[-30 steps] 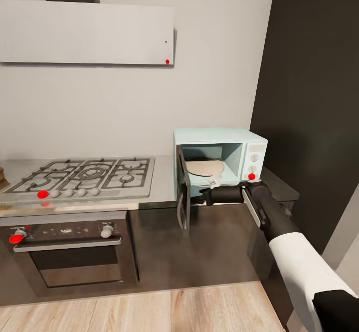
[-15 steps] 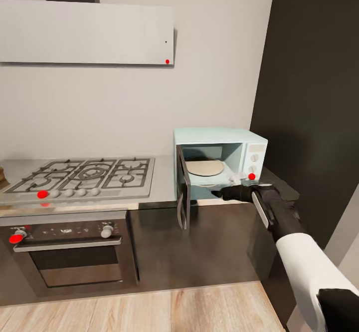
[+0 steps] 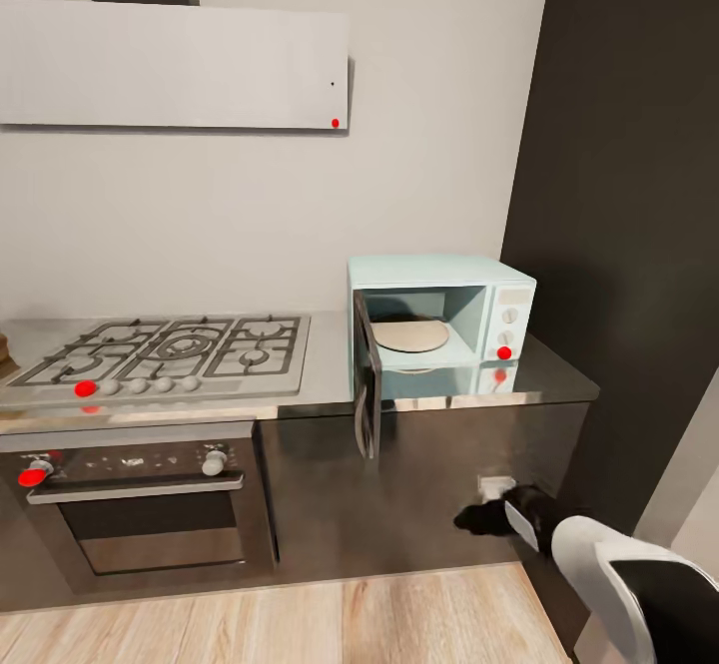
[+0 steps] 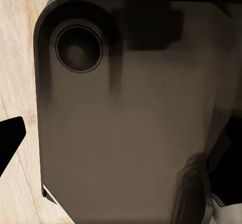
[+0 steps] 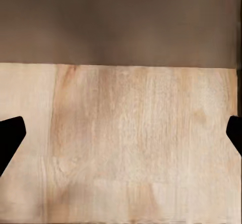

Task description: In the kitchen, take the popcorn bag from the countertop, put it into the microwave, and heat it until the popcorn is cooked so the cooked popcorn ends up inside the bag.

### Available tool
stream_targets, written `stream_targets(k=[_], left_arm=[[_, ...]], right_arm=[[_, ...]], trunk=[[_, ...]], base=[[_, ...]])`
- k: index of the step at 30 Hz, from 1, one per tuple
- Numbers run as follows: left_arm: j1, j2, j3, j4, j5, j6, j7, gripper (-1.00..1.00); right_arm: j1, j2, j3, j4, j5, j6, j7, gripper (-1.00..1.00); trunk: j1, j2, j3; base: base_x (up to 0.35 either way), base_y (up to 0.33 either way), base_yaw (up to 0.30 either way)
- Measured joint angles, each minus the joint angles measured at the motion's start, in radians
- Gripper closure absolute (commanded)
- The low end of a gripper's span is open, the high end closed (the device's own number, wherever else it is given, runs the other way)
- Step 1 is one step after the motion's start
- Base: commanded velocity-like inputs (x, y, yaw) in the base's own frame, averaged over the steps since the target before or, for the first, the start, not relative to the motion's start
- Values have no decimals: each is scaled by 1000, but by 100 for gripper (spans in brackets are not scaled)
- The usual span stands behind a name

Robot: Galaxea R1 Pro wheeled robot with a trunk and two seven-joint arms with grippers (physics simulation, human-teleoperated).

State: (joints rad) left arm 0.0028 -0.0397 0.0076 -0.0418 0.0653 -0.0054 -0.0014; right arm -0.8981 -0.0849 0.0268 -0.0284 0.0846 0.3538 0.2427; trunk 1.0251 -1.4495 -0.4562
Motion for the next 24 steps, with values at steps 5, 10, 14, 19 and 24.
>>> stream_targets(k=[5, 10, 14, 19, 24], left_arm=[[0, 0, 0, 0, 0, 0, 0, -100], [0, 0, 0, 0, 0, 0, 0, -100], [0, 0, 0, 0, 0, 0, 0, -100], [0, 0, 0, 0, 0, 0, 0, -100], [0, 1, 0, -1, 0, -1, 0, -100]], right_arm=[[154, -32, 2, 57, -1, -137, -66, -100], [465, -49, 1, 60, -6, -336, -70, -100], [621, -48, 1, 58, -4, -431, -63, -100], [664, -49, 0, 59, -2, -460, -54, -100], [668, -40, 0, 59, -6, -458, -79, -100]], trunk=[[0, 0, 0], [0, 0, 0], [0, 0, 0], [0, 0, 0], [0, 0, 0]], base=[[0, 0, 0], [0, 0, 0], [0, 0, 0], [0, 0, 0], [0, 0, 0]])
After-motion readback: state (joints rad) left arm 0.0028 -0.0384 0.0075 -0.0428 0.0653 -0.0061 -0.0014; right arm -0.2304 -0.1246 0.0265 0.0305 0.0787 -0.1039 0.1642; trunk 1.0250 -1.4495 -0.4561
